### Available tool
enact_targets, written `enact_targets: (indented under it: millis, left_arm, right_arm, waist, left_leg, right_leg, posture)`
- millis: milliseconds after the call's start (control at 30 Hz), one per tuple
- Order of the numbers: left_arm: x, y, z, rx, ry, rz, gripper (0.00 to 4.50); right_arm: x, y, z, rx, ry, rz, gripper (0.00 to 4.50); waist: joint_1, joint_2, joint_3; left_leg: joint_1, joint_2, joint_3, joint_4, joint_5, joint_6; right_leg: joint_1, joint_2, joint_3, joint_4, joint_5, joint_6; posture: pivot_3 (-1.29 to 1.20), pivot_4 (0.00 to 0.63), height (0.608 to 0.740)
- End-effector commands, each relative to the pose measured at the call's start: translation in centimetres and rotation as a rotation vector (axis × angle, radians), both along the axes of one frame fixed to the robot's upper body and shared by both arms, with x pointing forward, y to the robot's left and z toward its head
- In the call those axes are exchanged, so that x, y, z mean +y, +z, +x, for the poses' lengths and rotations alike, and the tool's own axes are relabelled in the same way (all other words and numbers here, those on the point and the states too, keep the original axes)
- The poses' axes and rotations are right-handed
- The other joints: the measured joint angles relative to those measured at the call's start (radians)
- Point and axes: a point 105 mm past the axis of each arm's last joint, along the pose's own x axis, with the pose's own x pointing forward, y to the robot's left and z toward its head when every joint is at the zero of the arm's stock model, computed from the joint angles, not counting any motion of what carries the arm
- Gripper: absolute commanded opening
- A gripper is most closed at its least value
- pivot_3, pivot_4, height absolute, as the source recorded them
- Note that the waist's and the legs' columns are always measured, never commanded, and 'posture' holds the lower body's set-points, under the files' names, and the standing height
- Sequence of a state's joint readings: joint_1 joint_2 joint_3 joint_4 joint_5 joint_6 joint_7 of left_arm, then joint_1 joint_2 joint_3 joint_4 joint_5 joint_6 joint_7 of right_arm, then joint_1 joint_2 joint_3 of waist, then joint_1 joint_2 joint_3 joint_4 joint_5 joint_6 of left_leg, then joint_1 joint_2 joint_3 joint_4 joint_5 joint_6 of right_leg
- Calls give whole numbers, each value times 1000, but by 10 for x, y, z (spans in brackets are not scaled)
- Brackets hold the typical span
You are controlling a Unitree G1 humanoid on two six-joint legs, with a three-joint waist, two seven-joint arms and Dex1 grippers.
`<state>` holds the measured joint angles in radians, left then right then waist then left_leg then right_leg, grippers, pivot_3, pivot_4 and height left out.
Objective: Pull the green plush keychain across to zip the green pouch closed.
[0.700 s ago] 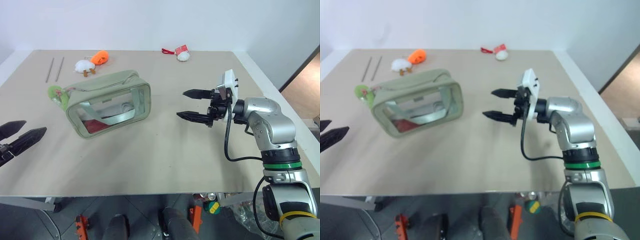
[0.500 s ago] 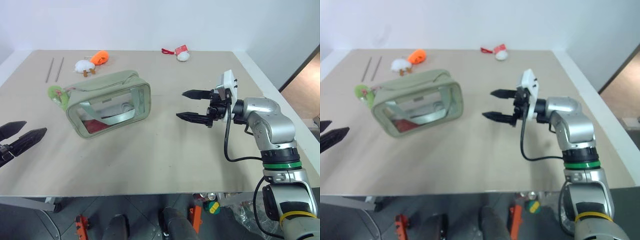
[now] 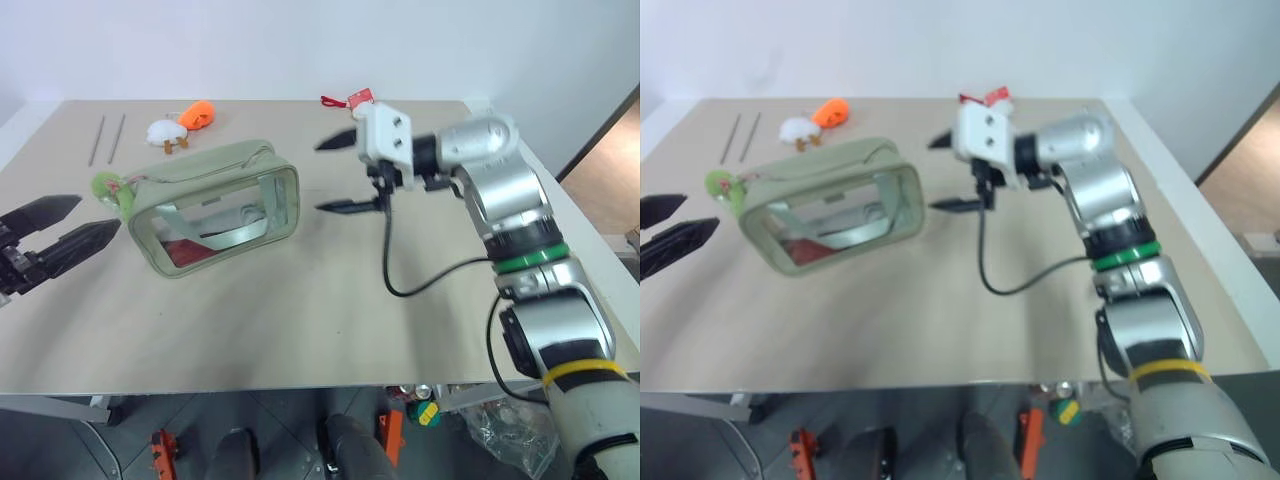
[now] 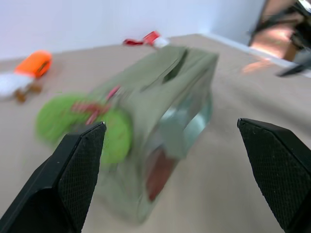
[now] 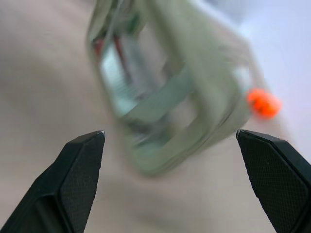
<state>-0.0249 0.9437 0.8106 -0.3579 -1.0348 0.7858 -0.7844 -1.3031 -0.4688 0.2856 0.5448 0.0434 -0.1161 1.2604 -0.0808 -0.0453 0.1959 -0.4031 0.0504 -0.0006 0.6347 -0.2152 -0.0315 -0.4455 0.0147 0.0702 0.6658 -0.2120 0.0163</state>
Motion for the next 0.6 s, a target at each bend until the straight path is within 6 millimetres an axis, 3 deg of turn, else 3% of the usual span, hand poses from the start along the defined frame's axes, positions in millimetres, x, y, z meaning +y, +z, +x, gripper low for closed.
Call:
enact_targets:
  millis: [33,167,300,600]
  left_arm:
    - [-7,6,0,-24,-31,26,4488]
    - [-12,6,0,-28,-47,30,4488]
    - [-15,9,1,-42,-57,27,4488]
    - [-17,9,1,-41,-61,20,4488]
  right_arm:
    - [20,17,0,-106,50,-20,4500]
    - [44,17,0,-135,100,-43,4500]
    - [68,-5,2,-114,134,-86,4500]
    - [88,-20,10,-94,102,-97,4500]
  waist:
    - [0,0,0]
    - [1,0,0]
    - [2,0,0]
    - [2,0,0]
  left_leg:
    - [0,0,-1,0,0,0]
    - [-1,0,-1,0,-1,-2]
    - [-2,0,-1,0,-1,-2]
    - [-2,0,-3,0,-1,-3]
  right_leg:
    - [0,0,0,0,-1,-1]
    - [0,-1,-1,0,0,-4]
    - [0,-1,-1,0,1,-5]
    - [0,-1,-2,0,1,-6]
  posture:
    - [0,150,740]
    - [0,150,740]
    - [0,150,740]
    - [0,150,740]
